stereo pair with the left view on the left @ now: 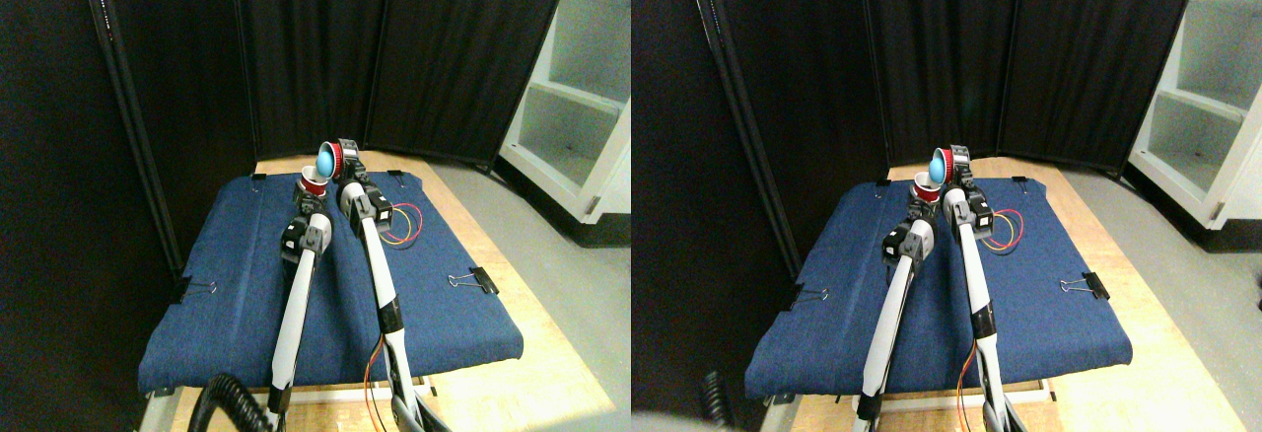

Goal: Pour (bimanual)

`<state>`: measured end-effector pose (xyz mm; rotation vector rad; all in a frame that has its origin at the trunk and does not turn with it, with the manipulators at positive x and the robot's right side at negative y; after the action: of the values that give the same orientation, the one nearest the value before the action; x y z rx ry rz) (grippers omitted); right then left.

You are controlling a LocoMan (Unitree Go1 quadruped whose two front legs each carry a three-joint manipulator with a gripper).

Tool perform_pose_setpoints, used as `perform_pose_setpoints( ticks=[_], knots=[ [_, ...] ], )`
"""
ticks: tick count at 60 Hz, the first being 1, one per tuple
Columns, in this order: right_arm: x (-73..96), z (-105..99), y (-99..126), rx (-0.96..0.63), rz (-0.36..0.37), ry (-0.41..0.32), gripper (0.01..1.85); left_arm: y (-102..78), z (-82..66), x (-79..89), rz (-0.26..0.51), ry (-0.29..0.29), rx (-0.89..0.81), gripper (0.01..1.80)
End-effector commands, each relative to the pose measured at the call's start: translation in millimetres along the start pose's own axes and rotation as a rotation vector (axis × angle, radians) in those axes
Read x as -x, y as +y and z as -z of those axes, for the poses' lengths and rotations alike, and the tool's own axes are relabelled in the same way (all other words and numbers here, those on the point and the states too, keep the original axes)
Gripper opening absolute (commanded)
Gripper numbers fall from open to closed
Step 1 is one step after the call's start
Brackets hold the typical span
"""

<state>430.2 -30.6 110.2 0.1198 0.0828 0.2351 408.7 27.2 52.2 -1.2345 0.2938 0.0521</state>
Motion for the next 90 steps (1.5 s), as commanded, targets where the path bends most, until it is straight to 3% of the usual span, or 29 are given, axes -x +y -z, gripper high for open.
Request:
perform_pose_setpoints(
  ticks=[1, 11, 36, 38, 40, 46, 52, 62, 78, 87, 88, 90],
  knots=[
    [-1.0, -0.5, 4.8, 0.038, -0.004, -0.009, 0.39, -10.5, 3.6, -2.3, 0.040, 0.002, 0.024, 0.33],
    [0.8, -1.1, 8.7, 0.151, -0.036, -0.031, 0.37, -11.6, 4.2, -3.0, 0.034, -0.001, 0.032, 0.33],
    [-1.2, -1.5, 15.5, 0.315, -0.084, -0.055, 0.55, -12.8, 5.3, -1.4, 0.032, 0.007, 0.032, 0.33],
    [-0.6, -2.8, 14.5, 0.265, -0.071, -0.044, 0.51, -12.4, 4.7, -1.1, 0.029, 0.002, 0.030, 0.33],
    [0.7, -4.8, 12.9, 0.191, -0.008, -0.017, 0.41, -11.5, 3.6, -0.9, 0.034, 0.005, 0.023, 0.33],
    [0.2, -8.2, 2.9, -0.041, 0.091, 0.015, 0.47, -9.4, 1.2, -1.5, 0.040, 0.003, 0.010, 0.33],
    [0.0, -8.8, -5.0, -0.222, 0.179, 0.032, 0.42, -8.4, -0.6, 0.0, 0.038, -0.007, 0.003, 0.33],
    [1.2, -5.2, -14.3, -0.330, 0.215, 0.011, 0.39, -7.5, -4.8, 0.6, 0.028, -0.019, 0.015, 0.33],
    [6.1, -9.0, -22.1, -0.364, 0.238, -0.015, 0.37, -5.4, -9.6, -1.7, 0.036, -0.031, -0.005, 0.33],
    [7.0, -3.0, -27.0, -0.563, 0.273, -0.080, 0.37, -4.5, -14.4, -1.0, 0.041, -0.051, 0.010, 0.33],
    [6.9, 0.9, -30.8, -0.685, 0.279, -0.093, 0.37, -4.1, -16.2, -1.4, 0.045, -0.062, 0.011, 0.33],
    [6.8, 3.0, -33.1, -0.722, 0.282, -0.100, 0.37, -4.1, -16.8, -0.9, 0.046, -0.064, 0.014, 0.33]
  ],
)
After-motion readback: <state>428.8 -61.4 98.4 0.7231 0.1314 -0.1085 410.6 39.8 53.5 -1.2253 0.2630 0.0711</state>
